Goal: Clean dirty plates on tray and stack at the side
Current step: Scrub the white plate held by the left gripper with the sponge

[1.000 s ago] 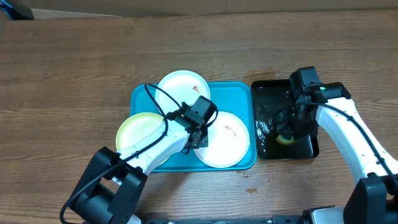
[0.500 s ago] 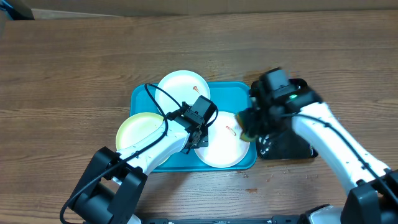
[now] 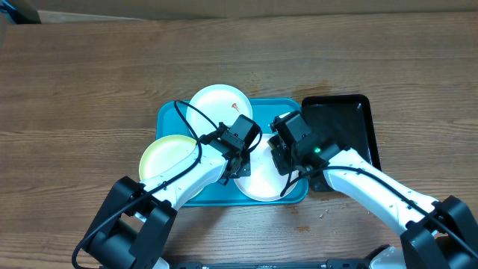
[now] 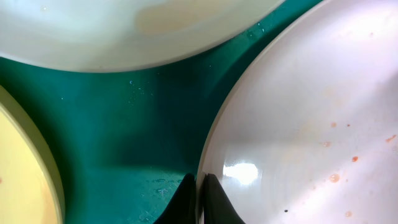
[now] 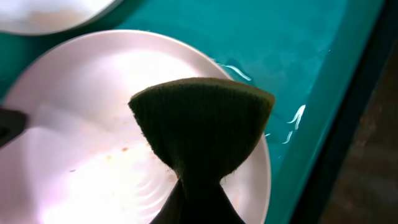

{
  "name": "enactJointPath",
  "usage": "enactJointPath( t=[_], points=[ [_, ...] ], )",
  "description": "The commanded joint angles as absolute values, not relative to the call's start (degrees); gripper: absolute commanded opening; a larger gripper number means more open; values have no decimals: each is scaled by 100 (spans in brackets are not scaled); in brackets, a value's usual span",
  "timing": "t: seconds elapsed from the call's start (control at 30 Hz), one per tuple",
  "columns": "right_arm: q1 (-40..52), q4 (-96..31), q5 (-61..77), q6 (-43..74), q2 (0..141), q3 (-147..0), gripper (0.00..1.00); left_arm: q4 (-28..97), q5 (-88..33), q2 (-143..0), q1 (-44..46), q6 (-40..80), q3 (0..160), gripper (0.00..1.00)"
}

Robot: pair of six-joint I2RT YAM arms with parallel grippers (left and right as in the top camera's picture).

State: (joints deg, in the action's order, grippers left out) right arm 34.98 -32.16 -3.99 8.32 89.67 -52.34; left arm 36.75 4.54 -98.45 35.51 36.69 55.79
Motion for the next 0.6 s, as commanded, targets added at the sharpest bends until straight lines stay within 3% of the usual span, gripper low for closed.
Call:
enactJointPath(
  t=[0.0, 0.57],
  points=[
    [3509, -2971, -1098, 652, 8971, -5081, 4, 3686, 395, -9911, 3527, 3570, 5548, 4],
    [3503, -2687, -921, 416, 9590, -5028, 4, 3682, 338, -9911, 3527, 3553, 5548, 4]
  ],
)
